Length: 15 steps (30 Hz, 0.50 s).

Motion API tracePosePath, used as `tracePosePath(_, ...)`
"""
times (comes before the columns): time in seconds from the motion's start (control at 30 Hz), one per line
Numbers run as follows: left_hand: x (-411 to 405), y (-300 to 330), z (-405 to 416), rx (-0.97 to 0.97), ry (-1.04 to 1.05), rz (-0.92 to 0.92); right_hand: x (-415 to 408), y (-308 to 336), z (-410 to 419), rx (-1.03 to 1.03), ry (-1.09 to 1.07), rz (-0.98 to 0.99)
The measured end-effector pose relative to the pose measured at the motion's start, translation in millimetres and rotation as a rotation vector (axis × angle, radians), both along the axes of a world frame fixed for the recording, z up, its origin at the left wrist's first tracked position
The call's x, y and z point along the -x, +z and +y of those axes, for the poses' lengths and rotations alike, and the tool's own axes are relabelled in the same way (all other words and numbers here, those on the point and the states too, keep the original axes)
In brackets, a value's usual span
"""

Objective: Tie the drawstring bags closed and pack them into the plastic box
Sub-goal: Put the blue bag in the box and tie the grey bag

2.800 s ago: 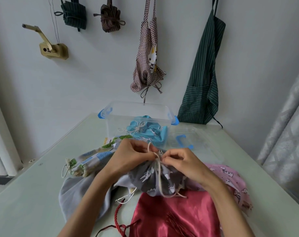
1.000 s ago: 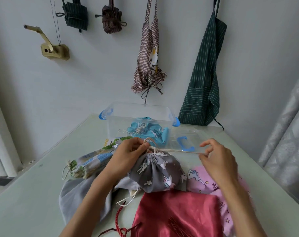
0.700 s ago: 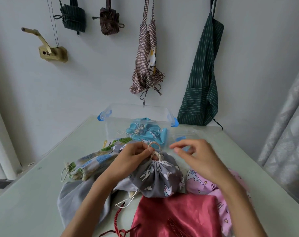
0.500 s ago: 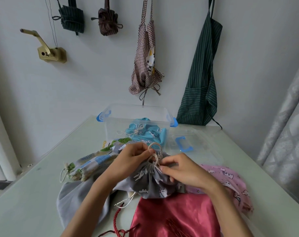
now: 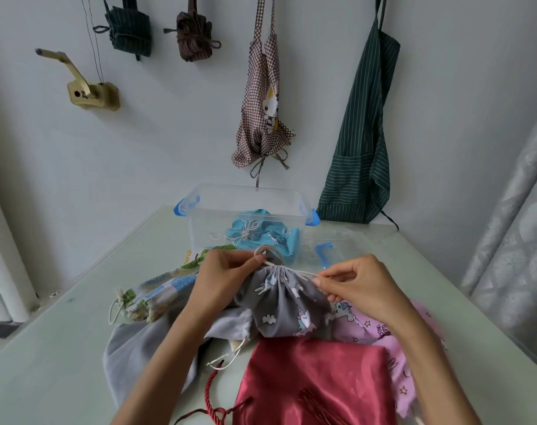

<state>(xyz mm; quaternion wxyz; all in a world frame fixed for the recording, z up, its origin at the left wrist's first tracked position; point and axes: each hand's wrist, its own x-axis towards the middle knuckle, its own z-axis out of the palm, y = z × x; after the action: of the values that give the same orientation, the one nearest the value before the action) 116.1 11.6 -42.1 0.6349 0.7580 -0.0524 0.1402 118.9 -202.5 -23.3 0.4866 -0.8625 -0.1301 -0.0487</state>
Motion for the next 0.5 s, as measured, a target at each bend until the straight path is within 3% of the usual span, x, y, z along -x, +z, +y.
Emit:
tracePosePath(0.13,1.3,-3.1,-1.9,-0.014,-0.095,0.066,5.6,4.5,10.8,-0.143,0.161,0.071)
tracePosePath(0.27,-2.9,-9.7,-4.8,-0.104,-0.148,0.15,2.4,-9.9,29.8,0.012,0.06,0.002)
tracePosePath(0.4,-0.7,-7.9,-9.6,-0.094,-0.092,0.038,1.5,-17.5,36.8,0.07,0.028,0.073)
tracePosePath(0.5,-1.7,-3.8,-13.5,0.176,-0.145,0.009,-0.2,-18.9,35.8,0.082,0.035,0.134)
